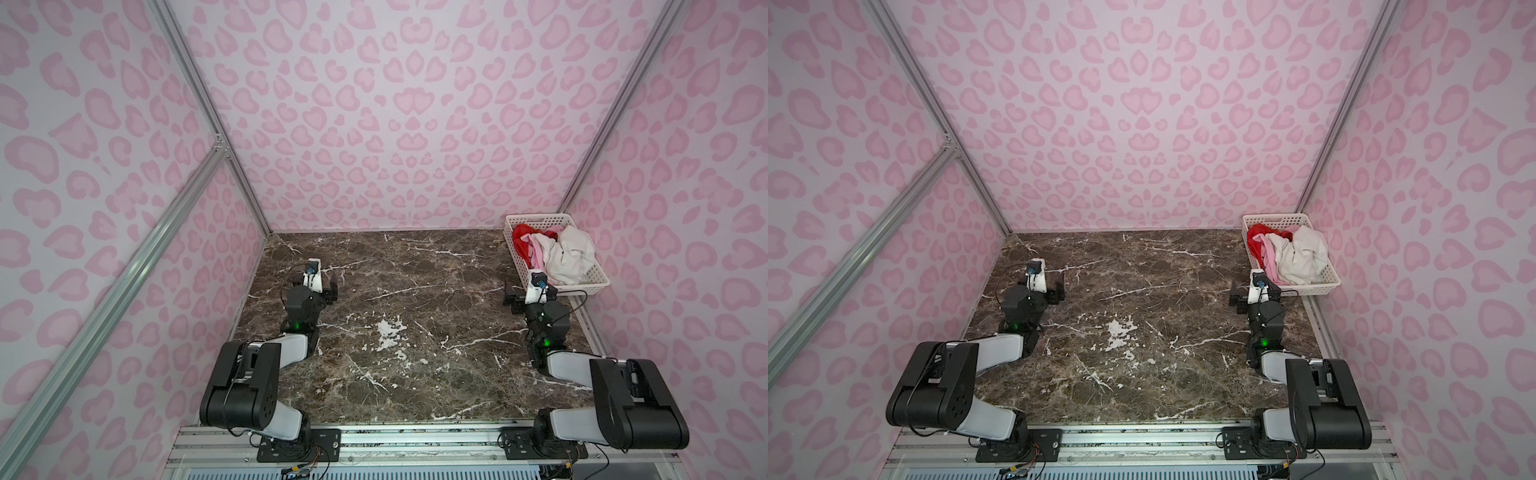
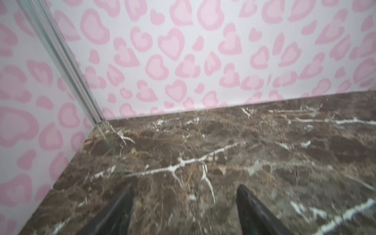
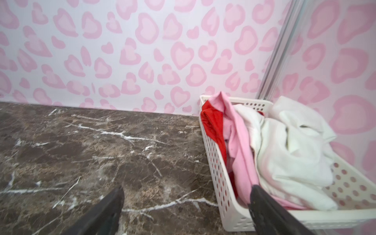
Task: Fold and stack t-shirts
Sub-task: Pick up the T-shirt from the bin.
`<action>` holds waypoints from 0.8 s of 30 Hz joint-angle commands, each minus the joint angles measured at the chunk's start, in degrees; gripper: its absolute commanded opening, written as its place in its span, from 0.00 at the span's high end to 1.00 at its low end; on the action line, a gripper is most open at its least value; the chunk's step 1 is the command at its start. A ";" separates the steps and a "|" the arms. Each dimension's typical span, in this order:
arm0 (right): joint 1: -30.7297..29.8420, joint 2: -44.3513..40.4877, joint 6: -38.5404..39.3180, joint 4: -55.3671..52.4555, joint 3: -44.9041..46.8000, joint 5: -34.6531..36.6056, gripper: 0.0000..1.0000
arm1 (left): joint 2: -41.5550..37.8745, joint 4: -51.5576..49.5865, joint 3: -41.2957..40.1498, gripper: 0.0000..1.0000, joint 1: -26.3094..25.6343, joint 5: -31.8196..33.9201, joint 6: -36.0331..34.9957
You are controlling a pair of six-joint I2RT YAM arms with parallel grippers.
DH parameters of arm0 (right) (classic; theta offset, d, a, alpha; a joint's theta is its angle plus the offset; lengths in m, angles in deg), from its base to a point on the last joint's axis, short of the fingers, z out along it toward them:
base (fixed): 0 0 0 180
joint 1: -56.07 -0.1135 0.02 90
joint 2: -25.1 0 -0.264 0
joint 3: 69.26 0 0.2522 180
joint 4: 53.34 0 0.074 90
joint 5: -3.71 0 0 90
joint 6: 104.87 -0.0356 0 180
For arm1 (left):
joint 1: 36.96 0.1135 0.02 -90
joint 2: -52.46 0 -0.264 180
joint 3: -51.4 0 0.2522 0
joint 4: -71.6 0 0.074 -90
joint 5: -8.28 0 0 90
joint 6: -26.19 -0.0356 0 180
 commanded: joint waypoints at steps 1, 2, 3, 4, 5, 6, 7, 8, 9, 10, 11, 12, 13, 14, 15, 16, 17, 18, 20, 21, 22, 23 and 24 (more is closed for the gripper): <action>-0.43 -3.89 1.14 -6.84 -3.16 9.23 0.04 | -1.70 -14.59 4.95 0.19 -3.65 1.11 -3.28; -0.15 -4.52 0.95 -8.15 -4.99 11.57 0.01 | -2.62 -15.50 6.06 0.18 -5.67 2.78 -4.03; 0.41 -4.23 0.86 -10.11 -7.53 13.18 0.01 | -3.34 -16.62 7.11 0.18 -7.50 3.68 -4.52; 1.03 -3.26 0.63 -12.06 -10.13 14.33 0.01 | -3.79 -17.69 8.09 0.18 -8.76 4.04 -4.36; 1.93 -1.35 0.15 -14.50 -13.57 15.53 0.01 | -4.22 -19.07 9.22 0.18 -9.95 4.42 -3.64; 3.05 1.18 -1.01 -17.00 -17.07 17.14 0.01 | -4.58 -20.48 10.00 0.18 -10.83 4.29 -2.68; 3.81 3.73 -2.64 -19.62 -20.62 19.82 0.02 | -5.02 -21.30 10.33 0.18 -11.64 4.12 -1.73; 4.53 7.07 -3.41 -22.77 -24.74 21.89 0.02 | -5.77 -22.00 10.38 0.18 -12.40 3.98 -0.43; 5.24 10.45 -3.88 -26.41 -28.86 22.82 0.04 | -6.68 -22.46 10.02 0.18 -13.00 3.79 1.09; 5.71 13.06 -3.89 -29.30 -32.38 22.73 0.05 | -7.73 -22.51 9.46 0.18 -13.37 3.33 2.14; 6.03 16.07 -3.86 -32.43 -36.10 23.46 0.06 | -9.03 -22.36 8.45 0.18 -13.72 2.75 3.45; 6.12 19.04 -3.68 -34.92 -39.66 24.16 0.07 | -10.69 -22.34 7.35 0.17 -13.98 2.17 4.58; 6.25 21.41 -3.19 -36.61 -42.05 24.79 0.07 | -12.13 -22.27 6.44 0.11 -14.11 1.63 5.39; 6.22 24.01 -2.85 -38.09 -44.81 26.80 0.07 | -13.84 -22.38 5.47 0.02 -14.10 1.02 6.32; 6.37 26.61 -2.84 -39.64 -47.61 29.38 0.07 | -15.51 -22.60 4.61 0.03 -14.12 0.32 7.32; 6.70 28.83 -3.05 -41.34 -50.25 31.13 0.08 | -16.84 -22.79 4.03 0.04 -14.22 -0.60 7.72; 7.21 31.22 -3.61 -43.77 -53.46 32.96 0.09 | -18.18 -22.94 3.49 0.04 -14.24 -1.68 7.92; 7.80 33.51 -4.40 -46.36 -56.76 34.50 0.10 | -19.42 -24.26 3.24 0.04 -14.25 -2.12 8.41; 9.19 38.07 -6.77 -53.11 -64.42 35.77 0.14 | -21.08 -25.93 2.91 0.04 -14.36 -2.46 9.19; 9.90 40.54 -8.28 -57.42 -68.49 35.87 0.17 | -21.79 -26.31 2.59 0.04 -14.34 -2.89 9.31; 10.48 42.64 -9.51 -60.44 -71.63 35.76 0.19 | -22.28 -26.37 2.24 0.04 -14.36 -3.12 9.24; 11.05 44.98 -10.53 -63.67 -75.11 35.46 0.20 | -22.70 -26.60 1.88 0.04 -14.46 -2.95 9.33; 11.46 47.30 -11.40 -67.16 -78.64 35.38 0.21 | -22.90 -26.94 1.79 0.04 -14.43 -2.78 9.33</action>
